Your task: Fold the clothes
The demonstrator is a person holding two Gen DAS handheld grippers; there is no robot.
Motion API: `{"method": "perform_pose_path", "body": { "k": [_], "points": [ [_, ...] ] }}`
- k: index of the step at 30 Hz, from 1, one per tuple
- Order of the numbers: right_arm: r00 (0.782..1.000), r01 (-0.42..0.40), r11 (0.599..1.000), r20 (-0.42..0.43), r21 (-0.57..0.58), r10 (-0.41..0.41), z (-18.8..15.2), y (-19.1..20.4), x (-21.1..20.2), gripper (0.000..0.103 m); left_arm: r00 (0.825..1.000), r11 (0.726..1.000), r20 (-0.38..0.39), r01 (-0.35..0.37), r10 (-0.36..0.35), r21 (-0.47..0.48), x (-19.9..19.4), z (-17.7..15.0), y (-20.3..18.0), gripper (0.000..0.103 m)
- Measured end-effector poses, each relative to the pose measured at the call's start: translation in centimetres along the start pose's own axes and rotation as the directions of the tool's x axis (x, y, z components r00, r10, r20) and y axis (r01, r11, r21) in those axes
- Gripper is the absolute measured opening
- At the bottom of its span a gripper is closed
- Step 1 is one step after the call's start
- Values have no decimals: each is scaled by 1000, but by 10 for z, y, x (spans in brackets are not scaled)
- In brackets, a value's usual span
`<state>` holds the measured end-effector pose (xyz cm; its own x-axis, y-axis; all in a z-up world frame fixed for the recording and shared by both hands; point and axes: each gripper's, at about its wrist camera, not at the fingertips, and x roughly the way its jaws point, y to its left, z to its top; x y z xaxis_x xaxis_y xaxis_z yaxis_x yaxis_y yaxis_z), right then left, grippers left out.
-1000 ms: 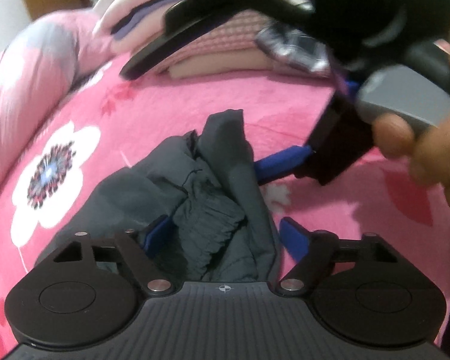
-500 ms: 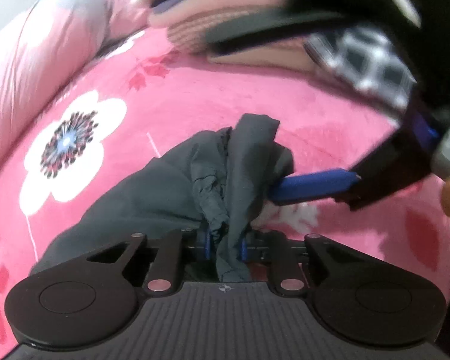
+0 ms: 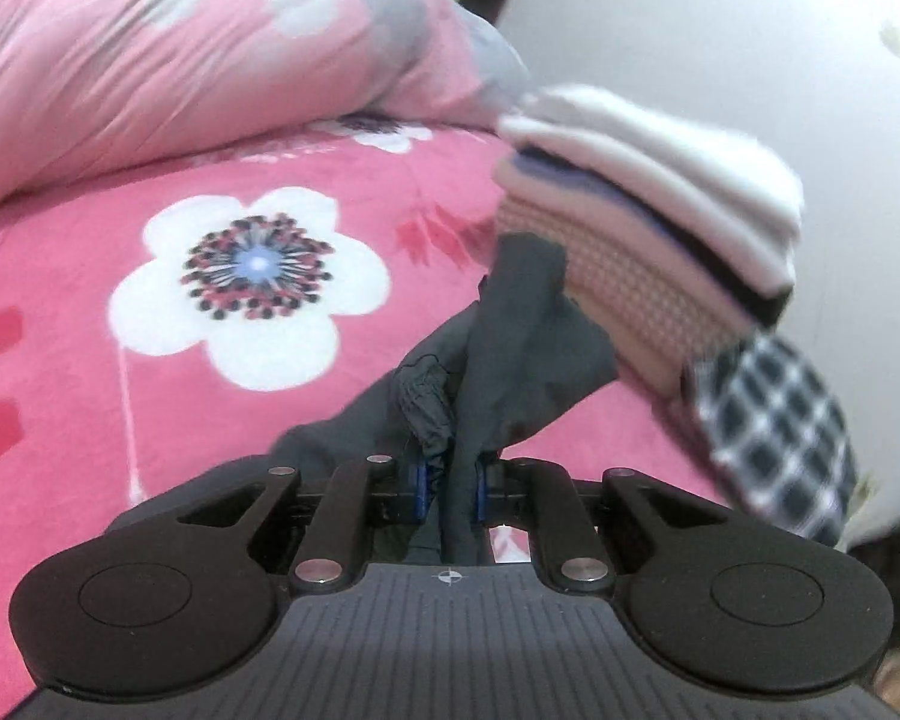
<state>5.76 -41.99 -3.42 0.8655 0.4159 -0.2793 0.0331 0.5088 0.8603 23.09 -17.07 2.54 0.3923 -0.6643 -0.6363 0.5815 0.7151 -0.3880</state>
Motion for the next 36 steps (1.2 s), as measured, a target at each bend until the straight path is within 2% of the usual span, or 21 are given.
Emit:
{"method": "perform_pose_path", "body": {
  "k": [1,2,4,7,9,12,16,18,20,21,22,23,25,27,28,30,32,36],
  "points": [
    [999,39,992,3,-119,-39,-9,16,11,103,1000,999,0,13,-13,-30,-2,2,6,12],
    [997,79,968,11,-238,-79,-17,33,23,103,1000,998,1,25,-25,-54,-3,4,11,12],
    [988,147,889,28,-433,-150,-37,63,53,103,999,995,0,49,-50,-85,-5,6,19,12],
    [977,193,803,40,-564,-207,-70,87,92,103,996,989,-8,84,-86,-122,-5,8,27,12],
    [968,238,800,67,-551,-242,-76,87,109,103,994,983,-20,104,-109,-152,-4,9,32,12],
    [957,288,842,111,-456,-267,-76,82,120,103,990,975,-40,124,-134,-183,-2,11,38,12],
    [953,303,876,119,-375,-279,-74,81,139,103,987,968,-42,142,-154,-209,-2,14,45,12],
    [939,340,854,95,-394,-330,-76,80,149,94,986,963,-23,153,-162,-223,-6,16,48,12],
    [924,370,828,72,-421,-377,-79,79,157,64,986,958,4,165,-168,-236,-11,17,52,12],
    [919,381,813,79,-441,-387,-78,81,157,58,985,955,24,171,-170,-243,-16,17,54,12],
    [913,391,797,87,-460,-398,-78,82,158,36,984,951,46,179,-173,-254,-21,17,58,12],
    [909,399,783,94,-478,-405,-77,84,158,22,982,946,67,187,-175,-265,-27,17,61,12],
    [906,406,758,113,-511,-409,-69,89,153,18,977,936,113,206,-180,-287,-39,18,68,12],
    [901,416,711,150,-568,-407,-64,102,144,16,968,921,170,232,-186,-314,-56,19,76,12],
    [898,421,678,172,-603,-405,-63,109,139,16,962,913,199,246,-188,-327,-65,19,79,12],
    [889,430,553,229,-714,-396,-62,125,128,15,945,894,265,280,-193,-349,-84,16,84,12],
    [876,438,374,294,-817,-383,-60,142,119,15,924,881,327,314,-198,-355,-103,6,85,12],
    [841,422,-62,416,-905,-347,-75,165,98,15,885,868,420,359,-200,-344,-132,-28,83,12]
  ]
}}
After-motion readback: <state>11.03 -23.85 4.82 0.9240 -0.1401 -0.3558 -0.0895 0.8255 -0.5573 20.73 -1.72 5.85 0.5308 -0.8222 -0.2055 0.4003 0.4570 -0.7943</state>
